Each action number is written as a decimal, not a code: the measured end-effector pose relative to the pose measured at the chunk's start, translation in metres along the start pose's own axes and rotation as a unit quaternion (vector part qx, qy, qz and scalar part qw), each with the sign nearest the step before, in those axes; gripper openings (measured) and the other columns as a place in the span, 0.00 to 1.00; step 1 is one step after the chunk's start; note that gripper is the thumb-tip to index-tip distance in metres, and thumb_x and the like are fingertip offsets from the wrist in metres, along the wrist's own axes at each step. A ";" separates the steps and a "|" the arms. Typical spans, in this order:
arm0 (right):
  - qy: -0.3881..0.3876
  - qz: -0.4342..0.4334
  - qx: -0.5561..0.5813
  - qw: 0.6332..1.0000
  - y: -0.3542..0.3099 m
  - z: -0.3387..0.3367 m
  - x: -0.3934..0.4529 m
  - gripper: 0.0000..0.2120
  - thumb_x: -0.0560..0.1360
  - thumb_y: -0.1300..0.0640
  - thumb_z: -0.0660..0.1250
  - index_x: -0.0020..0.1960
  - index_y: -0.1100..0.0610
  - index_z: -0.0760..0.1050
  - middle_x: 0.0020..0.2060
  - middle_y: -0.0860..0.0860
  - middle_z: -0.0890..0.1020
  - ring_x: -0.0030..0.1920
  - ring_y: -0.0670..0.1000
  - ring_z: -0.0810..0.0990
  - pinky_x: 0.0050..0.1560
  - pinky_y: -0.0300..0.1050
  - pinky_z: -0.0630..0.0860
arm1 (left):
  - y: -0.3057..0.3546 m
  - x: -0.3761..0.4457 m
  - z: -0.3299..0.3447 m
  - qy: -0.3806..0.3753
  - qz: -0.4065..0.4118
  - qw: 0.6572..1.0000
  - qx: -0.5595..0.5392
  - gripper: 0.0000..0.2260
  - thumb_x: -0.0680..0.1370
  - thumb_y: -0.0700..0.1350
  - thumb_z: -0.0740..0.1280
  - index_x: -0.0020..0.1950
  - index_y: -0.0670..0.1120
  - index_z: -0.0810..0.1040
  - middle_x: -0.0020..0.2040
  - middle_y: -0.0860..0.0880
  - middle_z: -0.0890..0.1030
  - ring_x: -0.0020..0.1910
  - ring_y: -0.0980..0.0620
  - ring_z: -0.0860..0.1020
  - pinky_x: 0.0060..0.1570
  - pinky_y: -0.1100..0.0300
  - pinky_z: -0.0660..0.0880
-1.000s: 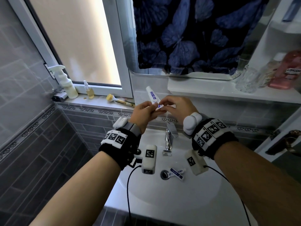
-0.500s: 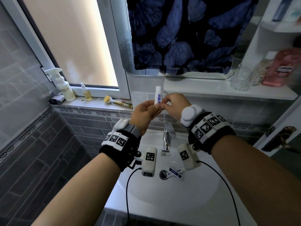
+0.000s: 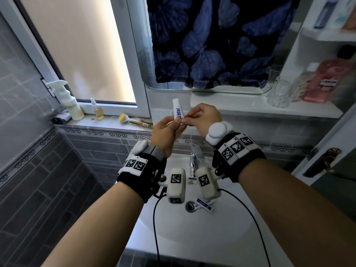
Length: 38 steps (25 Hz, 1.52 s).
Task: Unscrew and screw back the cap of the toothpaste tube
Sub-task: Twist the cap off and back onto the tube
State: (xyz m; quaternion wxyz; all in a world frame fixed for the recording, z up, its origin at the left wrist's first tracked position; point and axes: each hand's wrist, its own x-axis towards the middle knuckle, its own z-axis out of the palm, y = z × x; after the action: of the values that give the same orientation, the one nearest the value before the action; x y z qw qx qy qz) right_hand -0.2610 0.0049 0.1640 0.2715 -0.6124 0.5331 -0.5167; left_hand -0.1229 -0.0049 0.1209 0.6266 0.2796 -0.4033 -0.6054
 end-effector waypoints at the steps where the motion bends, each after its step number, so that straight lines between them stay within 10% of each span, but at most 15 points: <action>1: 0.007 -0.004 0.009 1.000 0.003 -0.006 0.007 0.15 0.61 0.59 0.82 0.40 0.56 0.78 0.36 0.53 0.87 0.38 0.52 0.87 0.46 0.53 0.84 | 0.000 0.006 0.007 0.007 0.004 1.000 -0.001 0.02 0.79 0.36 0.65 0.49 0.38 0.78 0.39 0.43 0.85 0.39 0.49 0.84 0.55 0.55 0.79; 14: -0.090 -0.037 -0.018 0.995 0.059 -0.043 0.054 0.09 0.74 0.57 0.73 0.52 0.57 0.78 0.48 0.53 0.85 0.51 0.51 0.84 0.56 0.49 0.80 | -0.037 0.053 0.042 -0.003 -0.033 0.991 0.130 0.06 0.77 0.42 0.71 0.51 0.41 0.79 0.48 0.42 0.82 0.48 0.48 0.81 0.47 0.55 0.80; 20: -0.061 0.021 0.014 0.998 0.080 -0.051 0.065 0.07 0.75 0.60 0.69 0.53 0.59 0.76 0.43 0.62 0.84 0.42 0.60 0.85 0.47 0.58 0.83 | -0.047 0.072 0.039 0.018 0.093 0.928 0.360 0.13 0.71 0.50 0.76 0.52 0.45 0.81 0.38 0.46 0.82 0.34 0.56 0.79 0.32 0.62 0.75; 26: -0.032 0.052 0.071 0.996 0.097 -0.043 0.062 0.17 0.75 0.64 0.70 0.63 0.62 0.74 0.48 0.61 0.83 0.45 0.58 0.84 0.49 0.51 0.83 | -0.067 0.066 0.015 0.007 0.065 0.882 0.466 0.12 0.71 0.55 0.75 0.47 0.49 0.82 0.40 0.47 0.84 0.39 0.48 0.81 0.39 0.52 0.78; 33: -0.092 0.057 0.072 0.991 0.109 0.008 0.023 0.17 0.71 0.67 0.73 0.59 0.66 0.77 0.49 0.61 0.83 0.49 0.55 0.83 0.53 0.49 0.80 | -0.064 0.026 -0.038 0.014 0.042 0.901 0.432 0.08 0.73 0.50 0.74 0.48 0.48 0.83 0.39 0.48 0.85 0.36 0.54 0.81 0.39 0.50 0.80; 38: -0.074 0.122 -0.001 0.990 0.150 0.058 -0.036 0.09 0.78 0.56 0.67 0.50 0.63 0.80 0.37 0.58 0.85 0.33 0.58 0.84 0.35 0.52 0.82 | -0.105 -0.028 -0.098 0.046 -0.007 0.895 0.443 0.07 0.75 0.46 0.72 0.49 0.44 0.82 0.33 0.54 0.80 0.33 0.59 0.77 0.35 0.51 0.76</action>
State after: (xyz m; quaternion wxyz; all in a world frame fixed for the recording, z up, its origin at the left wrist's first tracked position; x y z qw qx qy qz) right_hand -0.2595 -0.0165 0.0008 0.3709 -0.5796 0.5828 -0.4323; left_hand -0.0944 -0.0029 -0.0223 0.4513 0.5585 -0.5985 -0.3554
